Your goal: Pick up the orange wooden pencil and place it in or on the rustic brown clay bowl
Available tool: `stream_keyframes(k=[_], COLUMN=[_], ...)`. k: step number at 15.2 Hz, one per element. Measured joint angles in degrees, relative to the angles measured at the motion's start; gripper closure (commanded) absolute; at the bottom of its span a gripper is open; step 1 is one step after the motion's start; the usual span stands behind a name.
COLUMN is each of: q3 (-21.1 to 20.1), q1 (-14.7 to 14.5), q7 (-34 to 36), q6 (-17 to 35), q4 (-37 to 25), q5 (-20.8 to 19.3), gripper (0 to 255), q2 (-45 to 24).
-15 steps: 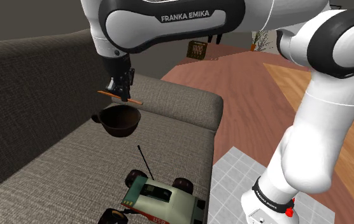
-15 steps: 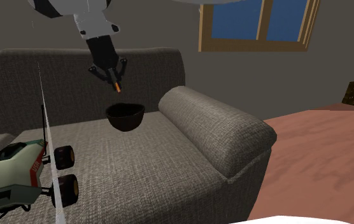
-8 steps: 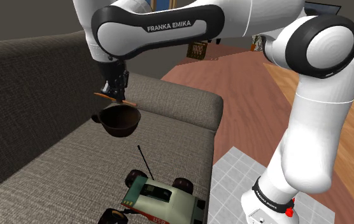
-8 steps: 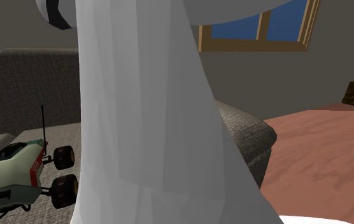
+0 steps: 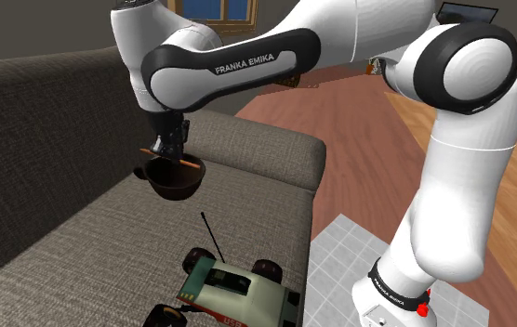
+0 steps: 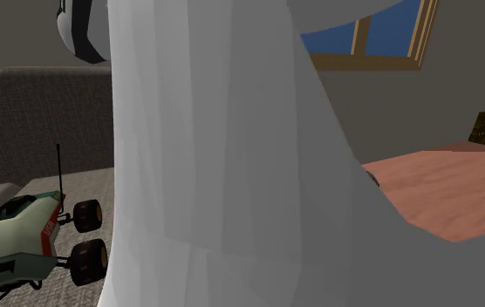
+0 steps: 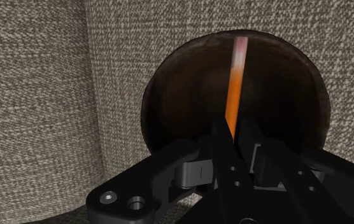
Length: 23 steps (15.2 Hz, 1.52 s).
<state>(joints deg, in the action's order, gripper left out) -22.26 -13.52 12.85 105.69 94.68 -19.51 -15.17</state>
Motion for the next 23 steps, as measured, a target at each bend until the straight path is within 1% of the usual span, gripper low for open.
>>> stream_keyframes(k=[3,9,10,16,21,23], q3=[0.08,0.11,0.11,0.11,-0.49,-0.55], q1=[-0.01,-0.04,-0.04,-0.04,-1.0,-1.08], q7=[0.65,0.84,0.84,0.84,0.19,0.16], q6=[1.92,2.41,2.41,2.42,-3.74,-4.26], q4=[1.63,1.85,1.85,1.85,-3.89,-4.26], q5=[-0.36,-0.52,-0.52,-0.52,0.15,0.23], gripper=[255,255,0,0,0,0], q2=[-0.44,-0.71,-0.72,-0.72,-0.26,-0.13])
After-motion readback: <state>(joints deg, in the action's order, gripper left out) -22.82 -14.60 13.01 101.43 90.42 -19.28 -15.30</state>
